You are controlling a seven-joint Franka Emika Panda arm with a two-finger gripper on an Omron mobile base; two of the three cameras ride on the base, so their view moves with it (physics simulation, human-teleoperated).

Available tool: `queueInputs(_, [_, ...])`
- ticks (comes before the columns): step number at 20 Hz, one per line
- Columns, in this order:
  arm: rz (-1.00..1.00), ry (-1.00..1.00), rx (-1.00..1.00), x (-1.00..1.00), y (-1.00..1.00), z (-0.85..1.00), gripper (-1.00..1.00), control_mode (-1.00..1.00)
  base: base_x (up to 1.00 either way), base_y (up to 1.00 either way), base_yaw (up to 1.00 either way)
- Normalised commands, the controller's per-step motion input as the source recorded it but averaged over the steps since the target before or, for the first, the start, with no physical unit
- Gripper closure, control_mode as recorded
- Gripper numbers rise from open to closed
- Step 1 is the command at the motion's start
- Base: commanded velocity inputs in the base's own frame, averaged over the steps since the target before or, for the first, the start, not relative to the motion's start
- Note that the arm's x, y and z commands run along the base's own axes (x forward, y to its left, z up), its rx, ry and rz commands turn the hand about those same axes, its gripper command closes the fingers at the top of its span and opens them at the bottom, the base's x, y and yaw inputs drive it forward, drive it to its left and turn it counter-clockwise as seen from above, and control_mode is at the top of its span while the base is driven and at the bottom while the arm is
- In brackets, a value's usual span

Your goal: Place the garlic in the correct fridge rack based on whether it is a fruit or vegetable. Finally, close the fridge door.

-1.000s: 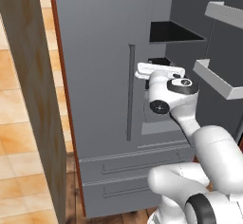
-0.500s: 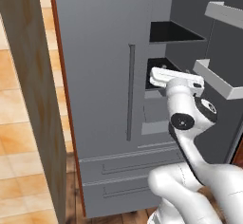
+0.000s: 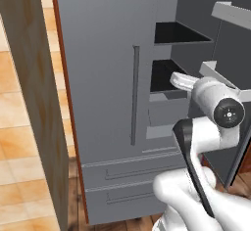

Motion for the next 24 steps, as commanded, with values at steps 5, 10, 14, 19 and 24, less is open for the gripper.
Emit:
queueInputs(5, [0.0, 0.28, 0.06, -1.0, -0.03, 0.02, -1.0, -1.0, 0.0, 0.0, 0.0])
queueInputs(10, [-0.06, 0.0, 0.01, -1.0, -0.41, -0.12, -1.0, -1.0, 0.0, 0.0, 0.0])
queueInputs(14, [0.0, 0.0, 0.07, -0.79, -0.98, -0.12, -1.0, -1.0, 0.0, 0.0, 0.0])
queueInputs(19, [0.0, 0.01, 0.09, -0.48, -1.0, -0.12, -1.0, -1.0, 0.0, 0.0, 0.0])
queueInputs(24, [0.0, 0.04, 0.17, -0.26, -1.0, -0.08, -1.0, -1.0, 0.0, 0.0, 0.0])
